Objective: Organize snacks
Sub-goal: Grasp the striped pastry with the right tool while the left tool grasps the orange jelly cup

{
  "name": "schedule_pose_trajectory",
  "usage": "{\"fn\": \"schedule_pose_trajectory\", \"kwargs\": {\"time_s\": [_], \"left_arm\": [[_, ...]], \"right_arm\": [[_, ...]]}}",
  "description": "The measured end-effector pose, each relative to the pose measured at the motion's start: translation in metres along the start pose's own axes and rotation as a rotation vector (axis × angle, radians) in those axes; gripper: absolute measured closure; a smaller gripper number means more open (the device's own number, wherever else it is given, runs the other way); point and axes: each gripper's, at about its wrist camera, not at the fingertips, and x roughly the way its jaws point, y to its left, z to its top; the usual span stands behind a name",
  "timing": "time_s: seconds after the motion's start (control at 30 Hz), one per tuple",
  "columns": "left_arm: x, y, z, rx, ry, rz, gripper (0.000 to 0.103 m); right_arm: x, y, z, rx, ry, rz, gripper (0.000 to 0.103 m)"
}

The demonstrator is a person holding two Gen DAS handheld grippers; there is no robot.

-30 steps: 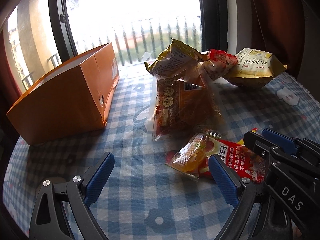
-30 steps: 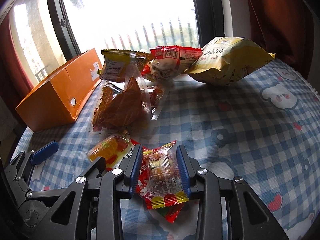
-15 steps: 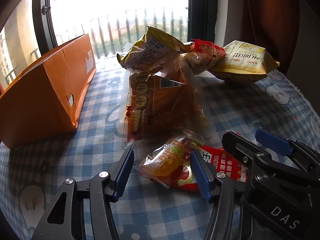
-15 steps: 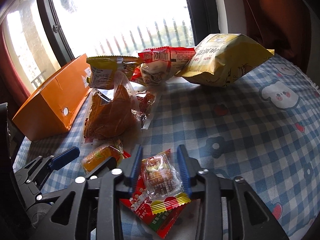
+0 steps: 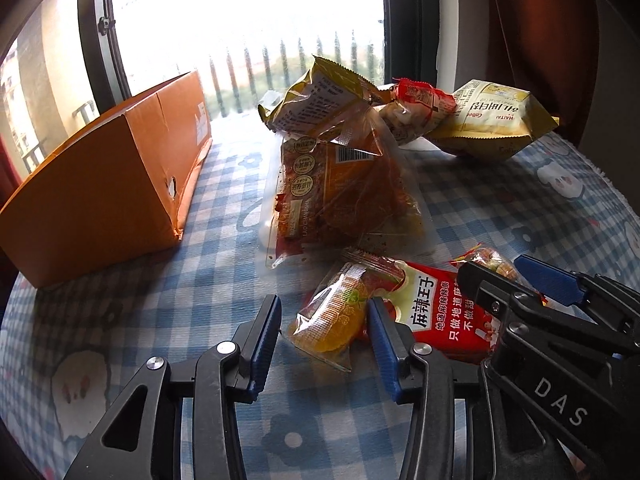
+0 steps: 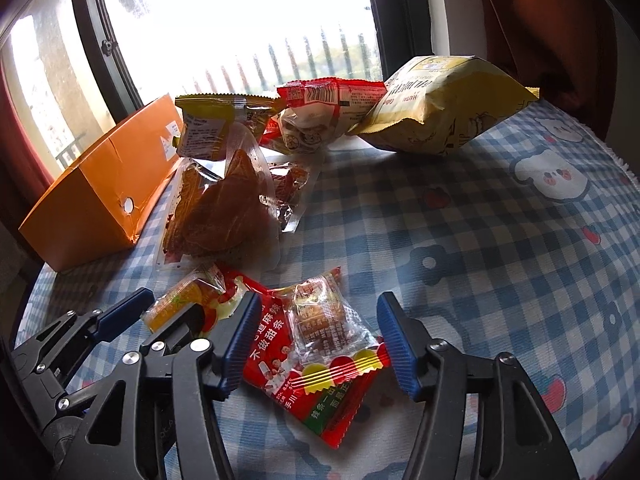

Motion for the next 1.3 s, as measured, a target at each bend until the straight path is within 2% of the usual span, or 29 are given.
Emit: {"fn": "schedule_pose_trajectory", "kwargs": {"time_s": [0.13,0.33,0.57,0.9,1.3], "left_arm": [[0.003,0.0,0.001,0.003,0.0,0.006,0.058],[0.003,0.005,0.003,-0.019,0.006,-0.02,0.059],[-0.012,0.008,-0.001,-0.034,-0.017,-0.03,0.059],[-0.048,0.017,-0.008,-0.067,-0.092,-0.04,0.059],[-0.092,0.034,0.007,-0.107,-0.193,-0.026,0.061]], "right_arm": [[0.005,0.002,0.002,-0.011,0.006,0.008,0.058],[0.006,0.006,0.005,-0.028,0.006,0.02,0.062],[-0.01,0.015,0.005,-0.048,-0.021,0.028,0.062],[-0.046,0.03,0.006,-0.07,-0.09,0.028,0.062],[-0.084,0.051,0.023,-0.102,-0.179,0.036,0.062]]}}
